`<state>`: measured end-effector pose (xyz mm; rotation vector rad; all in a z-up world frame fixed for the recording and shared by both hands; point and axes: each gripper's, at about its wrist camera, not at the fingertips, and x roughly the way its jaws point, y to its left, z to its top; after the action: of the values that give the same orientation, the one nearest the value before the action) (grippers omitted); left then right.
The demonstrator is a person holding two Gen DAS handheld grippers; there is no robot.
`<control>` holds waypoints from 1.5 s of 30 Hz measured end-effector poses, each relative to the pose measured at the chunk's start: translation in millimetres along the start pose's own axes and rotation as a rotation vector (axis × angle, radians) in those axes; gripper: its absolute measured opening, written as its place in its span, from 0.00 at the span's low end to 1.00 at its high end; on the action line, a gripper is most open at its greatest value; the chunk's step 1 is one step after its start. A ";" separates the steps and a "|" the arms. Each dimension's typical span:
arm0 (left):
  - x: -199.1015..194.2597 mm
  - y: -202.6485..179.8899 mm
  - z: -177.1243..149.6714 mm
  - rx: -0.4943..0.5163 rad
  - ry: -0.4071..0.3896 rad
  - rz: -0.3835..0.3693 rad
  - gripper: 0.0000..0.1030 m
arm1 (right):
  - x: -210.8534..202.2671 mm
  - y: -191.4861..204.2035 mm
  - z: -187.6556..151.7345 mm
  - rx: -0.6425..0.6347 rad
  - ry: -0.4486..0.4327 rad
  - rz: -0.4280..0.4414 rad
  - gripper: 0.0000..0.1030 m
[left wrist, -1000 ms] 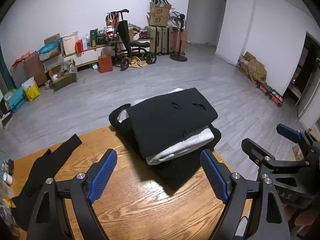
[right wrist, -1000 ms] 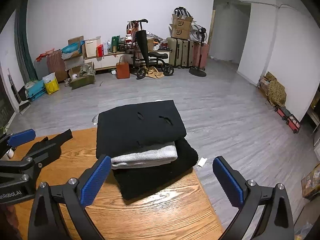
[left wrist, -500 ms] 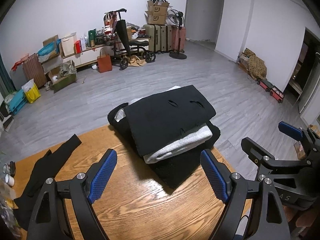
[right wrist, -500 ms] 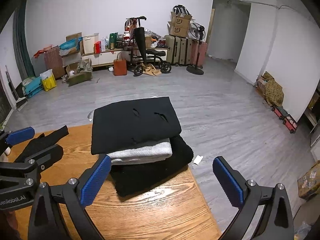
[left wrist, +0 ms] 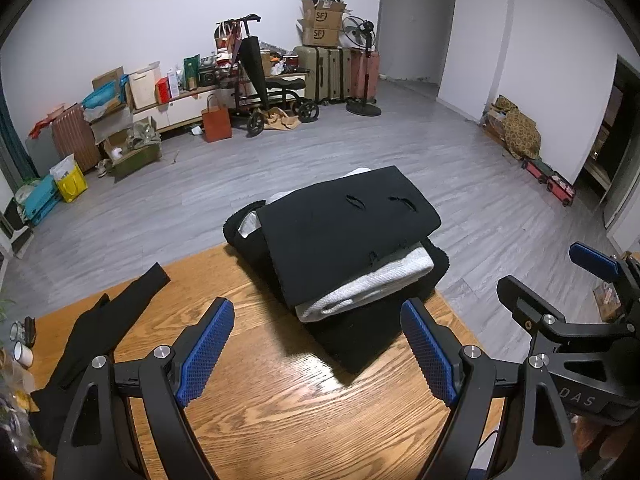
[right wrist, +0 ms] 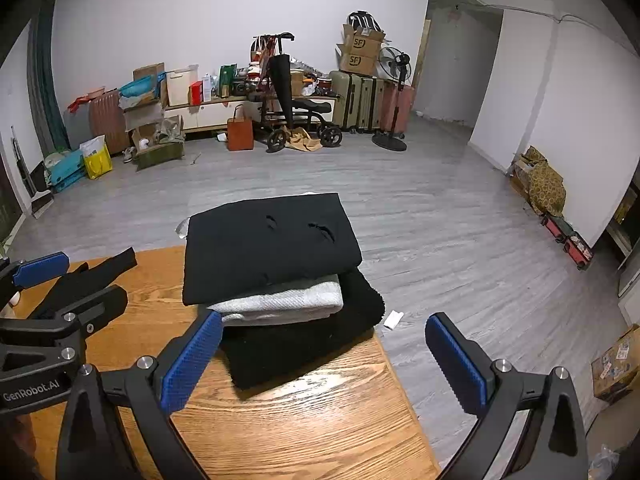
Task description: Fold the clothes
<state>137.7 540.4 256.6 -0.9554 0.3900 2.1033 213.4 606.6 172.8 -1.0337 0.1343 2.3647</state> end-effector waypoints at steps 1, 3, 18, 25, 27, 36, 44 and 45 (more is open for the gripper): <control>-0.3 -0.2 0.0 0.001 0.000 -0.001 0.83 | -0.2 0.0 0.1 0.000 0.000 0.000 1.00; -0.8 -0.7 -0.3 0.003 -0.001 -0.002 0.83 | -0.2 -0.2 0.2 -0.001 0.000 -0.003 1.00; -0.7 -0.4 -1.6 0.005 0.004 -0.001 0.83 | -1.1 1.0 -1.7 -0.017 0.003 -0.018 1.00; -0.7 -0.2 -1.6 0.010 0.005 0.005 0.83 | -1.5 1.9 -2.3 -0.023 0.005 -0.013 1.00; -1.3 -0.2 -1.4 0.009 0.003 0.004 0.83 | -1.4 1.6 -2.0 -0.020 0.007 -0.013 1.00; -2.8 -0.6 -1.2 0.011 0.003 -0.006 0.83 | -0.5 2.4 -1.6 -0.022 0.007 -0.021 1.00; -1.6 -3.3 -1.6 0.014 0.002 -0.005 0.83 | -0.5 -2.1 -1.7 -0.001 -0.002 -0.019 1.00; -1.4 -3.6 -1.7 0.014 0.003 -0.005 0.83 | -0.3 -2.4 -1.7 -0.001 -0.002 -0.020 1.00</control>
<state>142.0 541.1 256.7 -0.9501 0.4025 2.0926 215.9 608.0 172.2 -1.0289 0.1223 2.3479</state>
